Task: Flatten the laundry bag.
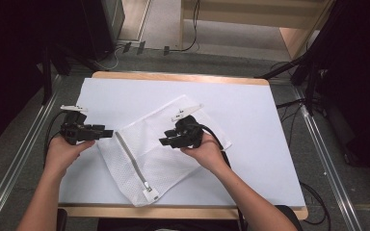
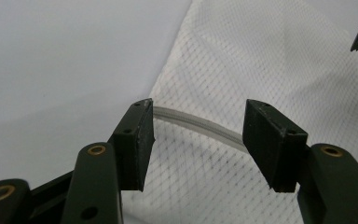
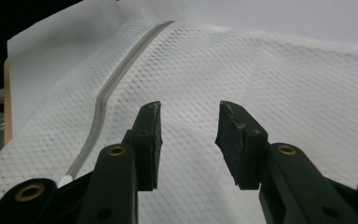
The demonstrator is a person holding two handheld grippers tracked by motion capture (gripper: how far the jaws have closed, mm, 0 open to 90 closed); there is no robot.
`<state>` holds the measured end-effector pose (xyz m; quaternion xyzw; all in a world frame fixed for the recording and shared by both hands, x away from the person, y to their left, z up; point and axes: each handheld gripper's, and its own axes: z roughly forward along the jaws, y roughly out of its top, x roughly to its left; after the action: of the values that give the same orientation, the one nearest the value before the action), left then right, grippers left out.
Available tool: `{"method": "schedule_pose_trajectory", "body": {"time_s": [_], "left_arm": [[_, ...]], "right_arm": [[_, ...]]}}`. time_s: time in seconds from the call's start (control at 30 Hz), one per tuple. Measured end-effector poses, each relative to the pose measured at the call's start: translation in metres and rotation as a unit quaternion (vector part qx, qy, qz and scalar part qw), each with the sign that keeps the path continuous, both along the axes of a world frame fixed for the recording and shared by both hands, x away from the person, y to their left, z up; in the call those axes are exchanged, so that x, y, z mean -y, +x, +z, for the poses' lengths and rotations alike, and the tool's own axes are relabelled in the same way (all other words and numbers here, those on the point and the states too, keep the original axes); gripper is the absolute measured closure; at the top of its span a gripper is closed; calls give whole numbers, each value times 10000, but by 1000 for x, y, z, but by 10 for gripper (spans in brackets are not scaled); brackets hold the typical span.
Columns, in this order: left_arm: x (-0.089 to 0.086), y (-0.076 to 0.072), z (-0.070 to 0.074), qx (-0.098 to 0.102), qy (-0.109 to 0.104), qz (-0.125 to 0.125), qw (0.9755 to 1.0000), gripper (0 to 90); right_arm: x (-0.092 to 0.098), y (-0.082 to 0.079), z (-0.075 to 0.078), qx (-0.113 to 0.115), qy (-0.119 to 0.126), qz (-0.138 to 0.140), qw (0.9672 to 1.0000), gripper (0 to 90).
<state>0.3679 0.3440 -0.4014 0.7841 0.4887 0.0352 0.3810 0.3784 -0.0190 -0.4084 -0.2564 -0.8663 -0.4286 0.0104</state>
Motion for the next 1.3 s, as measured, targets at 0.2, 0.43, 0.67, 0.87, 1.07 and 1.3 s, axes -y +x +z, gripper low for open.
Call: {"method": "schedule_pose_trajectory", "body": {"time_s": [0.2,0.43,0.67,0.87,1.07,1.3], "left_arm": [[11,12,-2,-64,7,-164,9998,416],[26,25,1,-77,44,-329,9994,417],[41,39,-5,-116,164,-453,9988,416],[45,47,-15,-136,151,-480,9986,424],[46,58,-21,-181,232,-478,9984,434],[50,68,-28,-144,499,-531,9972,448]], "right_arm": [[26,-5,-1,25,5,-170,9999,569],[56,-10,-6,35,-10,-470,9989,545],[87,-17,-9,165,7,-745,9971,539],[110,-20,-15,193,30,-1002,9948,537],[124,-22,-19,211,11,-1192,9926,540],[150,-21,-26,108,-61,-1649,9862,552]]}}
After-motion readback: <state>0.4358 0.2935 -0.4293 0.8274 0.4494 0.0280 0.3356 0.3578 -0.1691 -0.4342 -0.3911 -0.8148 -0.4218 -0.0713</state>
